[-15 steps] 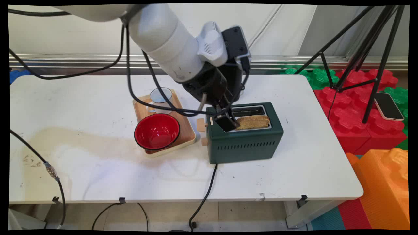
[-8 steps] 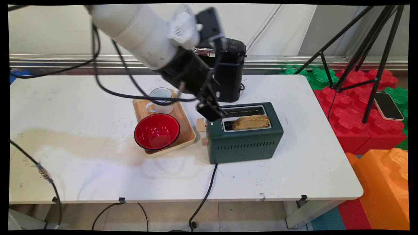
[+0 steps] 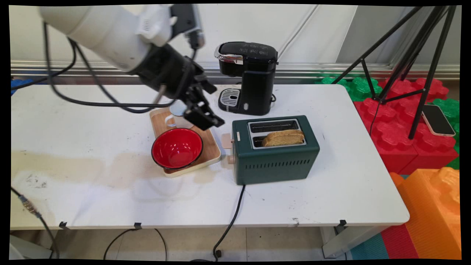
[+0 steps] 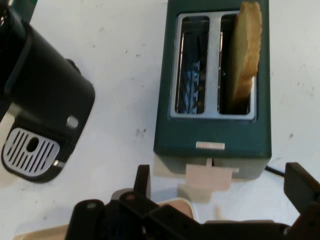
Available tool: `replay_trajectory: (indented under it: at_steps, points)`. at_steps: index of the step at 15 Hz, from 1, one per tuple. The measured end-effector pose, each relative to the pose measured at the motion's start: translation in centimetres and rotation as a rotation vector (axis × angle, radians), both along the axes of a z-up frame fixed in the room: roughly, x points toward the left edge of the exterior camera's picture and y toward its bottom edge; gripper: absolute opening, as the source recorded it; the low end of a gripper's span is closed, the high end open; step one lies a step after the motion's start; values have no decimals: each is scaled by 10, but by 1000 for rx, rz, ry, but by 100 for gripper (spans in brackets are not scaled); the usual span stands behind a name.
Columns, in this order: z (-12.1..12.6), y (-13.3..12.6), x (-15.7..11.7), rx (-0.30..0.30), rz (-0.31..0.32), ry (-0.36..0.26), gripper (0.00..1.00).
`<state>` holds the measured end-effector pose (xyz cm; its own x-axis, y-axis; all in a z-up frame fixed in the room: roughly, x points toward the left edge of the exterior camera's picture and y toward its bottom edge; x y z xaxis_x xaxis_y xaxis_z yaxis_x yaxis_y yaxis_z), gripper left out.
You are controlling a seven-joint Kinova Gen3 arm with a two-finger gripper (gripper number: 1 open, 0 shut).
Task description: Press the toaster switch
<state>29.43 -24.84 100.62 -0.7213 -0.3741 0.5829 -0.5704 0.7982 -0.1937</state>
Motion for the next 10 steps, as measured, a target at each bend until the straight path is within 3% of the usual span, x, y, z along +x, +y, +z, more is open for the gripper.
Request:
replay_trajectory:
  at_steps: [10]
  points:
    - [8,31,47,-7,10,2,100]
